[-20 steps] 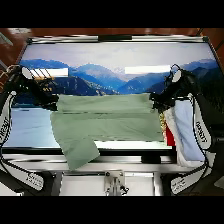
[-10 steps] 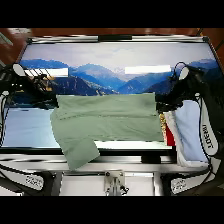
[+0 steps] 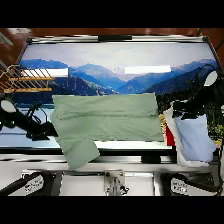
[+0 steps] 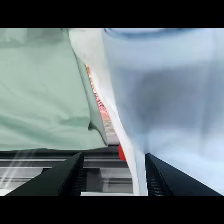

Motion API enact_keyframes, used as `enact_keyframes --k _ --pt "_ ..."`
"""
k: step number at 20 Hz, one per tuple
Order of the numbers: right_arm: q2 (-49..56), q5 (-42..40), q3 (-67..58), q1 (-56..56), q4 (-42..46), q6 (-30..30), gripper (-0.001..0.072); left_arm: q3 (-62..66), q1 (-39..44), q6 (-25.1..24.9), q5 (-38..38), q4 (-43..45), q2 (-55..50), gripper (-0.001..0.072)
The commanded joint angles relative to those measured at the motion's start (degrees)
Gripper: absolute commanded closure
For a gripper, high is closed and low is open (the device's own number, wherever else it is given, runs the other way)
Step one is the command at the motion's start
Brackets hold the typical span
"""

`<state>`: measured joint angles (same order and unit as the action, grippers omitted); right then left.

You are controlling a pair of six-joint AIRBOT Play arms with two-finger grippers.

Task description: Fold the shirts.

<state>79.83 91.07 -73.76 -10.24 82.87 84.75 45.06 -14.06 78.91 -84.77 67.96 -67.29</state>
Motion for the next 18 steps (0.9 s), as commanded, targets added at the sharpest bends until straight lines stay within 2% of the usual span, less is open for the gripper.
enact_keyframes --k 1,4,11,12,13,14,15,16,18 --pt "-2.9 -2.1 3.2 -1.1 -2.5 -1.0 0.0201 -13.6 -3.4 -2.9 2.8 -2.1 8.2 0.0159" --pt "-2.9 -4.3 3.2 -1.1 -5.9 -1.0 0.0201 -19.3 -2.9 -4.9 4.7 -8.3 8.2 0.0158" --pt "-2.9 -4.5 3.2 -1.1 -6.2 -1.0 0.0201 -22.7 0.3 -4.7 14.1 -12.8 8.2 0.0167" --pt "-2.8 -4.4 3.2 -1.1 -6.2 -0.7 0.0201 -22.8 0.8 -4.6 14.9 -13.3 8.0 0.0200" --pt "-2.8 -4.0 3.2 -1.1 -6.3 -0.5 0.0199 -23.1 1.7 -4.3 15.0 -14.1 7.9 0.0351" --pt "-2.8 -3.8 3.8 -1.1 -6.3 -1.0 0.0133 -23.7 3.1 -4.8 14.9 -14.4 7.9 0.0533" --pt "-2.8 -2.9 5.1 -1.1 -6.7 -1.5 0.0052 -24.2 4.4 -5.4 14.9 -14.4 7.9 0.0631" --pt "-2.9 -0.9 7.4 -1.1 -8.2 -2.0 0.0052 -24.2 5.1 -6.1 15.0 -14.4 7.9 0.0670" --pt "-4.3 0.5 13.0 -0.7 -13.9 -3.0 0.0072 -23.8 5.0 -6.1 15.4 -14.4 8.0 0.0670"
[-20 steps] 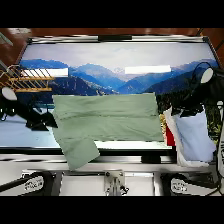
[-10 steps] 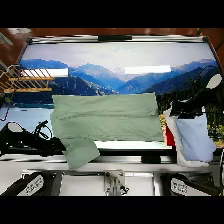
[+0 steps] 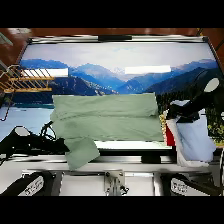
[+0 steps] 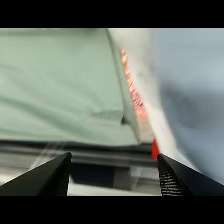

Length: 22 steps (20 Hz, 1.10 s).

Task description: Fold the shirts.

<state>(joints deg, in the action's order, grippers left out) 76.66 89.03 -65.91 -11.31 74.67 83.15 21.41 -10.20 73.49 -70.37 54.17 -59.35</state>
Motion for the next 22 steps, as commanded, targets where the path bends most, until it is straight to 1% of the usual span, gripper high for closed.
enact_keyframes --k 1,2,3,4,6,10,12,16,20,22 --pt "-3.8 -0.3 8.4 0.9 -10.2 -2.8 0.0072 0.3 0.9 -0.6 0.9 -0.7 0.1 0.0670" --pt "-7.3 -4.8 12.0 1.5 -10.8 -2.8 0.0072 0.7 0.9 -0.6 0.7 -0.7 0.3 0.0670" --pt "-10.1 -7.7 15.2 1.8 -8.2 -0.6 0.0072 1.0 0.9 -0.2 0.7 -1.1 0.5 0.0670" --pt "-11.9 -8.5 18.2 1.7 -4.5 1.6 0.0072 1.1 0.9 -0.2 0.7 -1.8 0.7 0.0670" --pt "-12.7 -8.1 22.3 1.7 0.0 1.7 0.0072 1.1 0.9 -0.2 0.7 -2.3 0.9 0.0670" --pt "-12.3 -14.7 25.0 1.7 0.5 2.6 0.0072 1.1 0.9 -0.1 0.8 -2.4 1.0 0.0669" --pt "-10.3 -15.3 25.0 1.7 -0.2 2.6 0.0072 1.1 0.9 0.1 0.9 -2.4 1.0 0.0670" --pt "-4.6 -18.1 25.0 1.7 -4.7 1.8 0.0072 1.1 0.9 0.3 1.0 -2.4 1.0 0.0670" --pt "-3.5 -20.4 25.0 1.7 -3.8 1.7 0.0072 1.1 0.9 0.7 1.0 -2.4 1.0 0.0670" --pt "-3.5 -22.1 25.0 1.7 -3.9 2.8 0.0072 1.1 0.9 0.7 1.0 -2.8 1.0 0.0670"
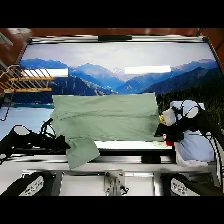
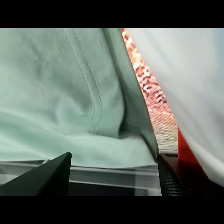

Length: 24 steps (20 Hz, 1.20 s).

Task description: Fold the shirts.

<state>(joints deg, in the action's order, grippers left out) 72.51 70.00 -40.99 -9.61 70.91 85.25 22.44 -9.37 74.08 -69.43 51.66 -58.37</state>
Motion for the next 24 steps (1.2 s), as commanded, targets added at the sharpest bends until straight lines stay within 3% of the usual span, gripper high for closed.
enact_keyframes --k 1,4,8,9,12,16,24 --pt "0.7 -3.5 0.1 0.0 -0.4 1.1 0.0072 0.1 0.0 0.1 0.1 -0.7 0.0 0.0670" --pt "2.6 -2.1 0.1 0.4 -0.7 1.1 0.0090 0.1 0.0 0.1 0.5 -0.7 0.0 0.0670" --pt "4.0 -0.9 -0.1 3.1 -0.1 0.5 0.0608 0.8 0.0 0.0 -0.9 -0.7 0.2 0.0670" --pt "3.4 -0.5 -0.5 3.0 -0.3 0.1 0.0635 1.8 0.0 -0.3 -1.3 -0.7 0.2 0.0670" --pt "-0.3 0.8 -4.1 2.9 -0.2 -2.6 0.0635 9.1 0.0 -2.1 -2.6 0.1 0.6 0.0671" --pt "-2.7 -0.5 -11.5 3.0 -3.7 -1.7 0.0636 25.1 0.0 1.9 -2.8 6.3 -0.7 0.0672" --pt "11.9 -12.1 -27.0 6.7 -3.2 1.9 0.0636 47.5 0.0 2.3 -3.7 6.4 -23.7 0.0671"
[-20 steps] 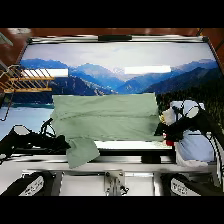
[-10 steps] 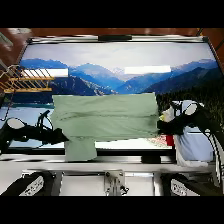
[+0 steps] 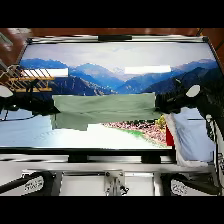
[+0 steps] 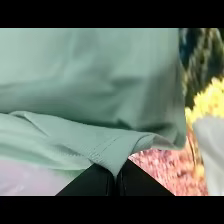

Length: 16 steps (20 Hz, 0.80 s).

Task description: Fold the shirts.

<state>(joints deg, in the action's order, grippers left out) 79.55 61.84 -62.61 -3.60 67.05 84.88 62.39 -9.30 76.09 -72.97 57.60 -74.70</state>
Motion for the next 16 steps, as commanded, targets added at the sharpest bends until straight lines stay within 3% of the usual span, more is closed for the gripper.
enact_keyframes --k 1,6,11,12,13,14,15,16 --pt "6.4 -4.2 -7.0 0.7 0.9 2.8 0.0635 10.4 -0.1 0.6 -0.4 0.4 -10.1 0.0671" --pt "11.7 -7.9 -12.3 2.6 0.8 2.8 0.0635 21.4 -0.4 1.6 -0.9 -3.3 -21.0 0.0670" --pt "15.4 -8.7 -12.3 2.8 0.8 3.7 0.0634 24.8 -0.4 2.9 1.4 -4.7 -25.2 0.0670" --pt "15.8 -8.0 -12.3 2.8 0.8 3.7 0.0616 24.8 -0.4 3.6 0.5 -4.7 -25.7 0.0669" --pt "15.7 -7.7 -12.3 2.7 0.7 3.7 0.0502 24.8 -0.4 4.1 -1.0 -4.7 -26.2 0.0652" --pt "15.3 -7.3 -12.3 2.7 0.1 3.6 0.0274 24.8 -0.4 4.2 -2.4 -4.7 -26.4 0.0494" --pt "14.6 -6.6 -12.3 2.5 0.1 3.1 0.0198 24.8 -0.5 4.2 -3.6 -4.7 -26.3 0.0276" --pt "13.3 -6.1 -12.3 2.2 0.7 2.9 0.0199 24.9 -0.6 4.1 -4.8 -4.7 -26.2 0.0207"
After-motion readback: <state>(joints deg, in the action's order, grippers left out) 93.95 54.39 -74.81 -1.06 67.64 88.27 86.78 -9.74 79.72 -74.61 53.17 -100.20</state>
